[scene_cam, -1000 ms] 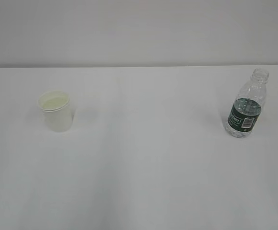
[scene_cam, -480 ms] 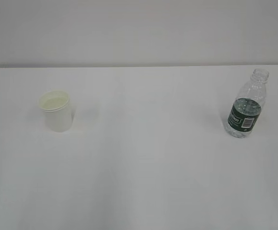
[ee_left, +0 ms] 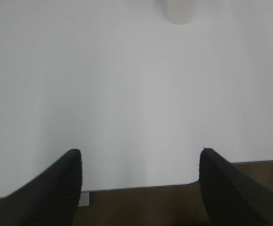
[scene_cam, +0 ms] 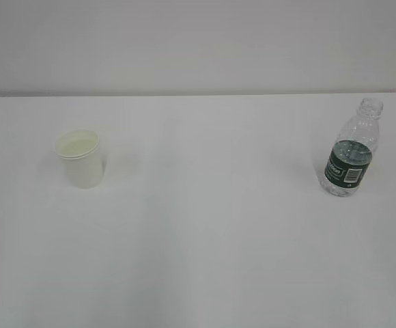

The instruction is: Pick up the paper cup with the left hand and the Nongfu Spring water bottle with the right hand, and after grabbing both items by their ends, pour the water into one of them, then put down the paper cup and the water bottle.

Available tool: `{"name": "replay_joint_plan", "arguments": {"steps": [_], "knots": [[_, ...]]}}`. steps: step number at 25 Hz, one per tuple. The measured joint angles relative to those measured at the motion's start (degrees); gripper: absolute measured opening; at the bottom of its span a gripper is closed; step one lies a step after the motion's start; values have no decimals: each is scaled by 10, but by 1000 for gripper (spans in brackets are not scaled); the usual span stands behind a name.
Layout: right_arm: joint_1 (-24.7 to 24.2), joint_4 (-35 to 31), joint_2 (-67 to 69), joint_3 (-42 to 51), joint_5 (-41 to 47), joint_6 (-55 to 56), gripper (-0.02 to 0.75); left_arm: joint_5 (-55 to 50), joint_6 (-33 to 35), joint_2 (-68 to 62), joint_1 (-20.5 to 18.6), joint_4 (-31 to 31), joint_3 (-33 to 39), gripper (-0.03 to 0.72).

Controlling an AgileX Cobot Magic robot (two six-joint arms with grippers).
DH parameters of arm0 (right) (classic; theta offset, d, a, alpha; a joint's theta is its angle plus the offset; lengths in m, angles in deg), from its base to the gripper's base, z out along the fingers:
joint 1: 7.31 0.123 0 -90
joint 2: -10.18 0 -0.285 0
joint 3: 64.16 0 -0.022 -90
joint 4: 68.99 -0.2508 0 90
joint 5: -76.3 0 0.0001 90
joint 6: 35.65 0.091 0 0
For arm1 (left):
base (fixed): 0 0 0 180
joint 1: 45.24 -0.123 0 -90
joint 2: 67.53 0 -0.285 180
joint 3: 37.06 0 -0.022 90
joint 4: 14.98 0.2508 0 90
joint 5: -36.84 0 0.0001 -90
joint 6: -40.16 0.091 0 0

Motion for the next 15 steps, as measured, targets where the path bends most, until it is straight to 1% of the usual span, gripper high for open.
{"name": "replay_joint_plan", "arguments": {"steps": [6, 10, 15], "knots": [[0, 0, 0, 0, 0, 0, 519, -2, 0, 2, 0, -3, 4, 553], [0, 0, 0, 0, 0, 0, 519, -2, 0, 8, 0, -4, 4, 524], [0, 0, 0, 0, 0, 0, 519, -2, 0, 49, 0, -4, 4, 507]]}}
